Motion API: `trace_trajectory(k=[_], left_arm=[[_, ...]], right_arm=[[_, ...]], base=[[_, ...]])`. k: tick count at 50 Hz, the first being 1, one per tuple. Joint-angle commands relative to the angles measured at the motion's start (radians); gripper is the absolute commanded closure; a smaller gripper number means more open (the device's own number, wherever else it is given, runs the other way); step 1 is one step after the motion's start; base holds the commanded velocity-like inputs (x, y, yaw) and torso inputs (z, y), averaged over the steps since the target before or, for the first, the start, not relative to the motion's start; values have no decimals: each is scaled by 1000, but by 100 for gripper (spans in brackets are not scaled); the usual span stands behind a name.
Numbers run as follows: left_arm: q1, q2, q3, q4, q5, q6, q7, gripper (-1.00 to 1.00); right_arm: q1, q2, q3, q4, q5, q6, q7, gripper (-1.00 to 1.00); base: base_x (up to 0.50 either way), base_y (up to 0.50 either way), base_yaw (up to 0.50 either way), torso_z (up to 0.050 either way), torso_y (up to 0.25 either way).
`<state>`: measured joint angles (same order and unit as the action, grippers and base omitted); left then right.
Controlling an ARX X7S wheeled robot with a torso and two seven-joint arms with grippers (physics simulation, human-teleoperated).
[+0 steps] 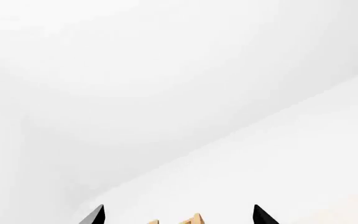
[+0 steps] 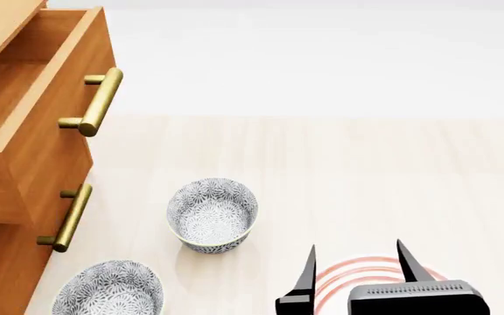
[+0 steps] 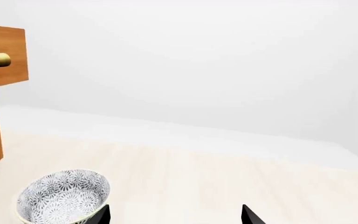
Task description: Open the top drawer of the cabinet.
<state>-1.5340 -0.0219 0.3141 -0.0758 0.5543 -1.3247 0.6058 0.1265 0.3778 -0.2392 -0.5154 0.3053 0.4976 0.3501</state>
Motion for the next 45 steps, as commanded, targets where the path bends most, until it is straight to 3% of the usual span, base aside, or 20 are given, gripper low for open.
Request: trace_trajectory(k=[1,13,22,45], left_arm=[[-9,8,-62,-91,-85,-22,-57,-100],[-35,13,-87,-276,-201,17,-164,-100],[-69,17,-141,-482,-325,102,-331,-100],[-122,6,-276,-793,-556,175,-521,-100]], right_arm=[[4,7,-4,-1,-5,6,5,-100],[0,17,6,-12,4,11,9,-100],[-13,17,18,7,9,-13,9,-100],[-17,16,12,6,12,-18,17,-100]], base=[[0,0,0,0,0],[0,0,0,0,0],[0,0,0,0,0],[0,0,0,0,0]])
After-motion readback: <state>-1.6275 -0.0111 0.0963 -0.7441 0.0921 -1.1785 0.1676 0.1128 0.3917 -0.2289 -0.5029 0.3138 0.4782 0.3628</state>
